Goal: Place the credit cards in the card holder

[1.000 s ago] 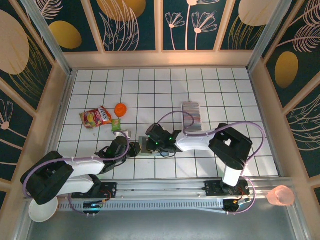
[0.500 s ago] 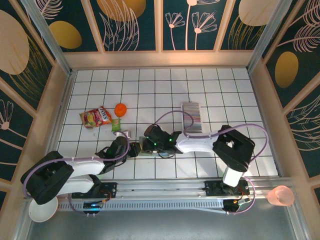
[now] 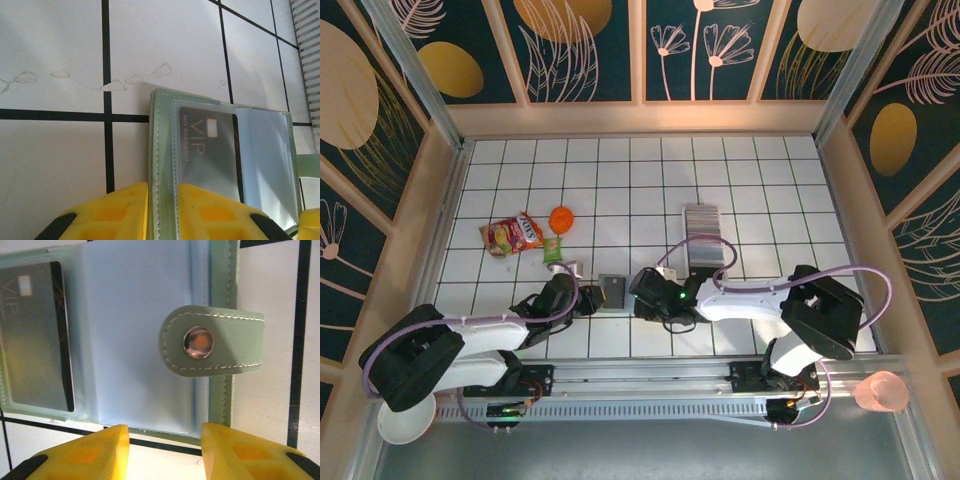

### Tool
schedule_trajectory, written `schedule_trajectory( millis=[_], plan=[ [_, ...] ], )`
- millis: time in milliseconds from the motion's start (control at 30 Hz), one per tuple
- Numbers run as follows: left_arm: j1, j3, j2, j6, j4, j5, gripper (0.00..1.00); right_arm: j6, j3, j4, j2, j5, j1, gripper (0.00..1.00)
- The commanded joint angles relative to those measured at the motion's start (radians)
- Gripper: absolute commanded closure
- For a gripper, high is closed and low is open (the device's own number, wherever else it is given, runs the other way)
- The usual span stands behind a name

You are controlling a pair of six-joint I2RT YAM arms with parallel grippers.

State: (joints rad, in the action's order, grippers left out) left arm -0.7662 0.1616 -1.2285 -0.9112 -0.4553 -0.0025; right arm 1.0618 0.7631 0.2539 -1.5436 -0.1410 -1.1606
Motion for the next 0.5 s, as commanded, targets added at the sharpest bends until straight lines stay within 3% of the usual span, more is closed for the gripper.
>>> schedule_trajectory(
  millis=[0,467],
  plan=[
    [-0.013,-0.025,-0.017,-0.024,0.096,0.062,0.78,0.017,0.013,0.004,-0.037,-0.048,-0.008,0.57],
    [-0.014,-0.035,0.002,-0.025,0.111,0.056,0.77,0.038,0.062,0.163,0.048,-0.149,-0.021,0.54]
  ],
)
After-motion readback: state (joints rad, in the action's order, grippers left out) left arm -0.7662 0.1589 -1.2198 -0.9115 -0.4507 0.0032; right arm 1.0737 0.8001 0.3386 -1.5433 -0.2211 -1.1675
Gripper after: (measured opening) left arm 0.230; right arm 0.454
